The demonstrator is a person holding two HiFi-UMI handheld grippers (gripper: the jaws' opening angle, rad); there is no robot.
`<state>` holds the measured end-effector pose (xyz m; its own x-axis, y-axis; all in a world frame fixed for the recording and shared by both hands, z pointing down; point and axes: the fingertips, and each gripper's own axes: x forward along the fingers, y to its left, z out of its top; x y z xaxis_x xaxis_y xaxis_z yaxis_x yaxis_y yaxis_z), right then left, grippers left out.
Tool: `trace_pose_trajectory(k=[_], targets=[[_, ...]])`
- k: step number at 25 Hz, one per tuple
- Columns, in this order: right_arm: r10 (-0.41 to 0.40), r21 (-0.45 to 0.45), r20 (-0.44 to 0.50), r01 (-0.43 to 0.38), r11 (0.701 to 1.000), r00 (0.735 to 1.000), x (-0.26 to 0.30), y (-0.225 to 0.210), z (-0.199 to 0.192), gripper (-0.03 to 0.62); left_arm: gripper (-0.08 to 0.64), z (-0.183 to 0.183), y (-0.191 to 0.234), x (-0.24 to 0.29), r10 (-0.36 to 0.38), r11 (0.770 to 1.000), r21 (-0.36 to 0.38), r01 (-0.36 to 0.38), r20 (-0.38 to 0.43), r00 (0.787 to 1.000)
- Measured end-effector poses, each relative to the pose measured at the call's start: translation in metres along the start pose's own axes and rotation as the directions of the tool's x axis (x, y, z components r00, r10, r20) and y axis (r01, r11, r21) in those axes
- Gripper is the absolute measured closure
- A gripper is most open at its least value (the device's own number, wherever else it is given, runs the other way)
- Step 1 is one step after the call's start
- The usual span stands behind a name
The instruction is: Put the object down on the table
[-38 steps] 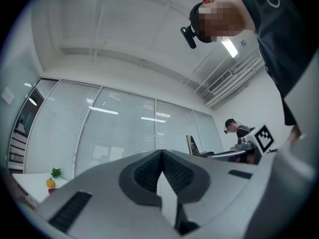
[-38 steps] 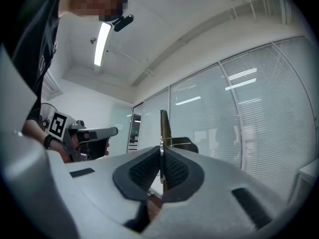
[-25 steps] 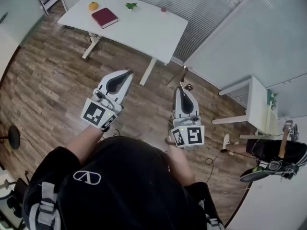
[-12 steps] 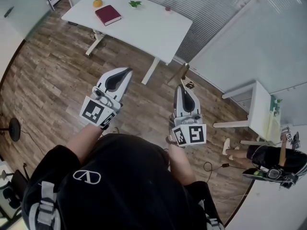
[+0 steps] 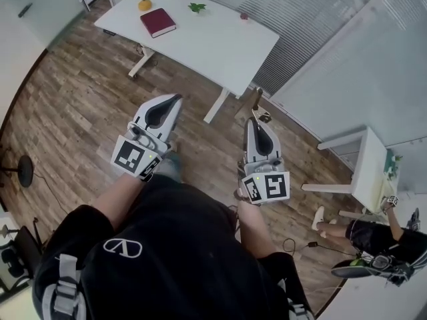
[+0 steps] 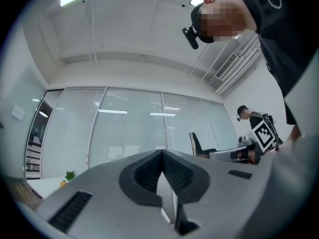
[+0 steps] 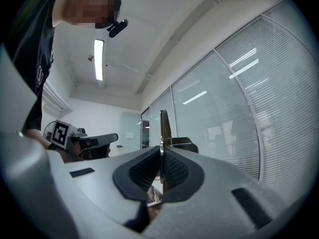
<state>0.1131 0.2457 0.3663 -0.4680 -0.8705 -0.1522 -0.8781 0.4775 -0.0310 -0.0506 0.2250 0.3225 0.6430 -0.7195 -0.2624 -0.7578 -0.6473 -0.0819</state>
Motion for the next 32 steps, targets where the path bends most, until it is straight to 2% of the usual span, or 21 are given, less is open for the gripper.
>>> trace_pose_trajectory(k=[5, 10, 22, 26, 32], targets=[[-0.009, -0.010, -0.006, 0.009, 1.000, 1.000, 0.045, -0.033, -0.017, 0.588, 0.555, -0.028, 0.038, 0.043, 0.001, 1.000, -0.010, -0.001, 0.003, 1.000], [-0.039, -0.046, -0.017, 0.038, 0.998, 0.999, 0.122, -0.071, -0.035, 0.588, 0.555, -0.056, 0.107, 0.110, -0.012, 0.999, -0.042, 0.014, 0.041, 0.999], [-0.137, -0.111, 0.000, 0.136, 0.984, 0.991, 0.338, -0.162, -0.045, 0.588, 0.555, -0.108, 0.270, 0.292, -0.163, 0.984, -0.060, 0.168, 0.069, 0.984], [-0.157, -0.111, -0.012, 0.154, 0.982, 0.988, 0.381, -0.187, -0.051, 0.588, 0.555, -0.143, 0.298, 0.327, -0.206, 0.975, -0.086, 0.205, 0.003, 0.979], [-0.152, -0.100, -0.026, 0.149, 0.984, 0.988, 0.416, -0.221, -0.055, 0.588, 0.555, -0.159, 0.312, 0.368, -0.204, 0.974, -0.106, 0.202, -0.006, 0.979]])
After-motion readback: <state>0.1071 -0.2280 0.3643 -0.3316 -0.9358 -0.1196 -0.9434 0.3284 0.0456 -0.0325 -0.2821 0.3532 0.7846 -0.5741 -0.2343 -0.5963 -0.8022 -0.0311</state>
